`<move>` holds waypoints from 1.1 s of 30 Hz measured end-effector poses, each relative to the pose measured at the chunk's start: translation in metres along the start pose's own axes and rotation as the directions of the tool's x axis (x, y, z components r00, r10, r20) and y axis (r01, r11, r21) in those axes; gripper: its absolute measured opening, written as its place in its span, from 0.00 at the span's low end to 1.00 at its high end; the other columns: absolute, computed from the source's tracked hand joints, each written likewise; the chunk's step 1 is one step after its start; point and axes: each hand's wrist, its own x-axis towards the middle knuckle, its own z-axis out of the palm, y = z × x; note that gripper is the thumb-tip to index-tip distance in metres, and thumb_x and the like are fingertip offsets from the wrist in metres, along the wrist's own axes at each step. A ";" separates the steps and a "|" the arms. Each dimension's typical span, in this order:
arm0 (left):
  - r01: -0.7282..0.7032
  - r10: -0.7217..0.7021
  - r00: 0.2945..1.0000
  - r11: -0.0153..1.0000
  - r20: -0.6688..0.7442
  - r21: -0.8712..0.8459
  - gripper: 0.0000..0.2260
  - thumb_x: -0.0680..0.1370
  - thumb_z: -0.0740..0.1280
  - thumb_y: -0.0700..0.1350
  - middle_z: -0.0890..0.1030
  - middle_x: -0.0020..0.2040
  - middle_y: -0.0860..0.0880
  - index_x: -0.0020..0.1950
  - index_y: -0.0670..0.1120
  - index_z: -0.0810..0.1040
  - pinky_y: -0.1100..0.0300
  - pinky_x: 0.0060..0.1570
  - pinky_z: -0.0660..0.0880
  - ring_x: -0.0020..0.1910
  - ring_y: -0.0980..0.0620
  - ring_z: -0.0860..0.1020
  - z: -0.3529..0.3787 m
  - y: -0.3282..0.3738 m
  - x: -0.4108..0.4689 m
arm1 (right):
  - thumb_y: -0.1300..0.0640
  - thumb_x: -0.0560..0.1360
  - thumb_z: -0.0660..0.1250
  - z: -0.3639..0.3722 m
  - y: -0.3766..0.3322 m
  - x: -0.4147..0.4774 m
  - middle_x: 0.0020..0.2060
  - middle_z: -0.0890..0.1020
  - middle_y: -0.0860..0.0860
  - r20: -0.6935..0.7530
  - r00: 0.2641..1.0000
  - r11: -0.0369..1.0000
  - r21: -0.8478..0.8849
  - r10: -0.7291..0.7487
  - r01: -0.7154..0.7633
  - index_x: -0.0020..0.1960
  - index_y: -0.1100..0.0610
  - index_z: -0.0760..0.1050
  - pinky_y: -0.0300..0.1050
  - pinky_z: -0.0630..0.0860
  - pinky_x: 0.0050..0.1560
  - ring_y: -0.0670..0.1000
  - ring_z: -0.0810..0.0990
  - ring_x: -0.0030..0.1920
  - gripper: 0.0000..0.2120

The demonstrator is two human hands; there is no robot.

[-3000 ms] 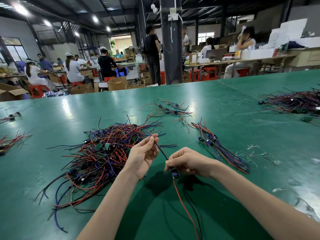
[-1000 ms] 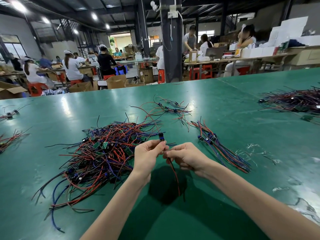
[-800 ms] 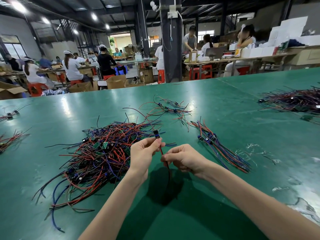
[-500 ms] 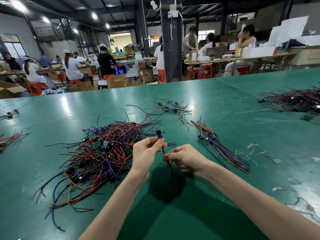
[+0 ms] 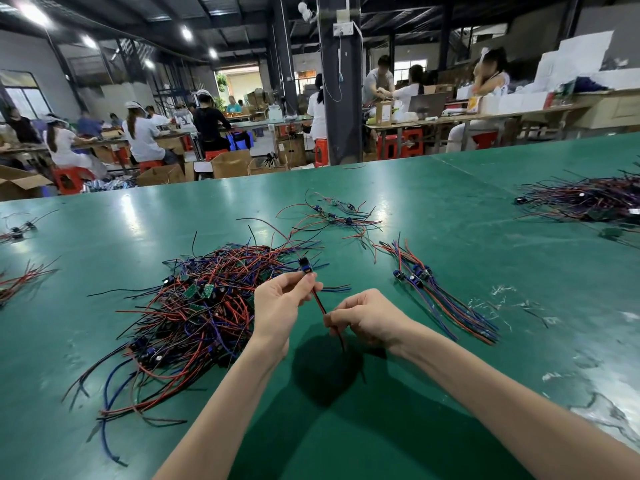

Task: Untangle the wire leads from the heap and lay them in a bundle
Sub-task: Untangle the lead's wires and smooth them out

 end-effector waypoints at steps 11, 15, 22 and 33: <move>0.016 -0.020 0.998 0.998 -0.059 -0.061 0.03 0.75 0.69 0.38 0.84 0.33 0.50 0.43 0.42 0.81 0.72 0.32 0.71 0.28 0.64 0.75 -0.007 -0.001 0.006 | 0.63 0.72 0.70 0.004 0.002 -0.001 0.19 0.74 0.48 0.068 0.998 1.000 0.000 0.007 -0.008 0.31 0.58 0.74 0.32 0.53 0.19 0.44 0.58 0.16 0.12; 0.019 -0.022 0.999 0.997 -0.048 -0.078 0.03 0.75 0.69 0.38 0.84 0.34 0.49 0.43 0.42 0.82 0.72 0.32 0.72 0.29 0.62 0.75 -0.007 -0.001 0.007 | 0.62 0.71 0.71 0.002 0.003 0.002 0.22 0.72 0.50 0.024 0.999 0.993 -0.103 -0.047 0.050 0.31 0.58 0.74 0.34 0.57 0.19 0.43 0.62 0.17 0.12; 0.005 -0.014 0.993 0.997 -0.117 -0.073 0.02 0.75 0.69 0.38 0.84 0.33 0.51 0.43 0.42 0.81 0.73 0.32 0.71 0.29 0.63 0.75 -0.012 0.003 0.010 | 0.64 0.71 0.72 0.002 0.001 0.001 0.28 0.79 0.51 0.085 0.985 0.987 -0.060 -0.147 0.152 0.35 0.56 0.79 0.30 0.65 0.27 0.41 0.71 0.25 0.08; 0.015 -0.025 0.991 0.997 -0.133 -0.074 0.02 0.75 0.69 0.38 0.83 0.32 0.51 0.43 0.41 0.81 0.73 0.31 0.70 0.29 0.64 0.75 -0.014 0.003 0.011 | 0.64 0.72 0.71 0.003 0.003 0.004 0.26 0.77 0.50 0.132 0.982 0.982 -0.114 -0.137 0.152 0.34 0.57 0.77 0.30 0.65 0.24 0.40 0.70 0.22 0.09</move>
